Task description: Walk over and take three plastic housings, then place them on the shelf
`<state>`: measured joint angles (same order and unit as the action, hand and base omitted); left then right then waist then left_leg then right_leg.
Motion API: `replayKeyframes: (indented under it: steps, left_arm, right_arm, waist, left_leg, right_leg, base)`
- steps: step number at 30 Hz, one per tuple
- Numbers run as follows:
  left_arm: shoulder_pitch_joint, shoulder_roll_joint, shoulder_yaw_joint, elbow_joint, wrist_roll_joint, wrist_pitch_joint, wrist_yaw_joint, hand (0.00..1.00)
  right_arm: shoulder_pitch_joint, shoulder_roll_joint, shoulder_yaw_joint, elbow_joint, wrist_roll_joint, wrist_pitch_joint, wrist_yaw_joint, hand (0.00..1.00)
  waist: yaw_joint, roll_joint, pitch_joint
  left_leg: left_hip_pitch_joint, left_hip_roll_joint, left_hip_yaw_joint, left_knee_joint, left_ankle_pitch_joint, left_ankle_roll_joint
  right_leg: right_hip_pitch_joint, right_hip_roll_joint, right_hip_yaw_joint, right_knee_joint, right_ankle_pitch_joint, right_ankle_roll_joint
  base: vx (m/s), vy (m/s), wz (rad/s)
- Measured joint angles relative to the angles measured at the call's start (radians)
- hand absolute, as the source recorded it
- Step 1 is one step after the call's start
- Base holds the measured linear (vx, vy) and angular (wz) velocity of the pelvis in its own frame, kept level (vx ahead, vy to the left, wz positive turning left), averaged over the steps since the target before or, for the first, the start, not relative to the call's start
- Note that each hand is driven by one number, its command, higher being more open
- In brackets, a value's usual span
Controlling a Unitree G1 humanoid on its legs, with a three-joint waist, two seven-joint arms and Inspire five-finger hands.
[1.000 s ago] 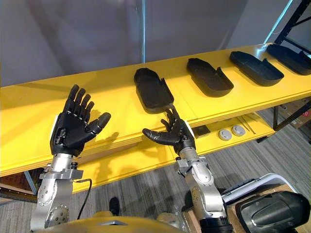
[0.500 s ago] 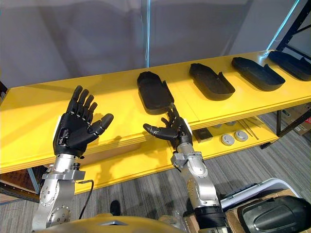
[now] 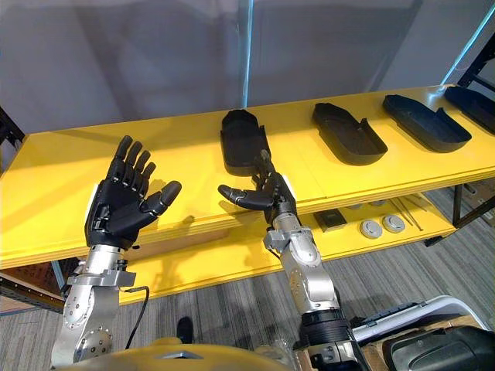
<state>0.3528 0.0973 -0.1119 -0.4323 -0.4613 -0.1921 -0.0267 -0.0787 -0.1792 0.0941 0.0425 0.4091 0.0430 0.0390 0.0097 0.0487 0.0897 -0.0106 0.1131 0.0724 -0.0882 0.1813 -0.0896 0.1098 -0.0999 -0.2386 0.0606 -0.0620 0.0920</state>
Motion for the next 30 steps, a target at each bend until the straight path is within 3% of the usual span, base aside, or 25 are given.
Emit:
replayKeyframes:
  steps: [11, 17, 21, 26, 30]
  left_arm:
    - [0.000, 0.000, 0.000, 0.000, 0.000, 0.000, 0.001, 1.00]
    - [0.000, 0.001, 0.002, 0.000, 0.000, 0.000, 0.000, 1.00]
    - [-0.008, 0.001, -0.004, 0.000, 0.000, 0.000, 0.000, 1.00]
    - [-0.039, 0.004, -0.015, 0.000, 0.001, 0.000, -0.019, 1.00]
    - [-0.038, 0.030, -0.038, 0.000, 0.000, -0.001, -0.059, 1.00]
  right_arm:
    - [-0.019, 0.000, 0.003, -0.029, -0.002, 0.000, -0.019, 1.00]
    - [-0.012, -0.002, 0.002, -0.175, 0.002, 0.001, 0.111, 1.00]
    - [-0.012, -0.008, 0.099, -0.231, 0.008, 0.001, 0.171, 1.00]
    - [-0.008, 0.000, 0.165, -0.241, -0.009, 0.001, 0.102, 1.00]
    - [0.096, 0.024, 0.002, -0.371, -0.010, -0.013, -0.001, 1.00]
  waist:
    - [0.002, 0.000, 0.000]
    - [-0.008, 0.000, 0.000]
    - [-0.013, -0.001, -0.001]
    - [-0.007, -0.003, -0.001]
    - [-0.008, -0.005, -0.001]
  left_leg:
    - [0.000, 0.001, 0.005, 0.000, -0.005, -0.006]
    - [0.003, 0.002, 0.022, 0.000, -0.009, -0.005]
    - [0.007, 0.004, 0.029, 0.002, -0.011, -0.003]
    - [0.006, 0.003, 0.030, 0.000, -0.015, -0.006]
    - [0.015, 0.005, 0.074, 0.000, -0.020, 0.001]
  right_leg:
    - [0.002, 0.001, 0.004, -0.011, 0.004, -0.001]
    - [-0.004, 0.001, 0.024, -0.012, 0.007, 0.002]
    - [-0.004, 0.001, 0.027, -0.013, 0.006, 0.001]
    - [-0.005, 0.001, 0.032, -0.013, 0.005, 0.001]
    - [-0.025, -0.001, 0.082, -0.010, 0.010, 0.004]
  base:
    - [0.00, 0.000, 0.00]
    - [0.01, -0.006, -0.08]
    - [0.01, -0.013, -0.04]
    - [0.00, 0.000, -0.01]
    - [0.00, 0.007, -0.28]
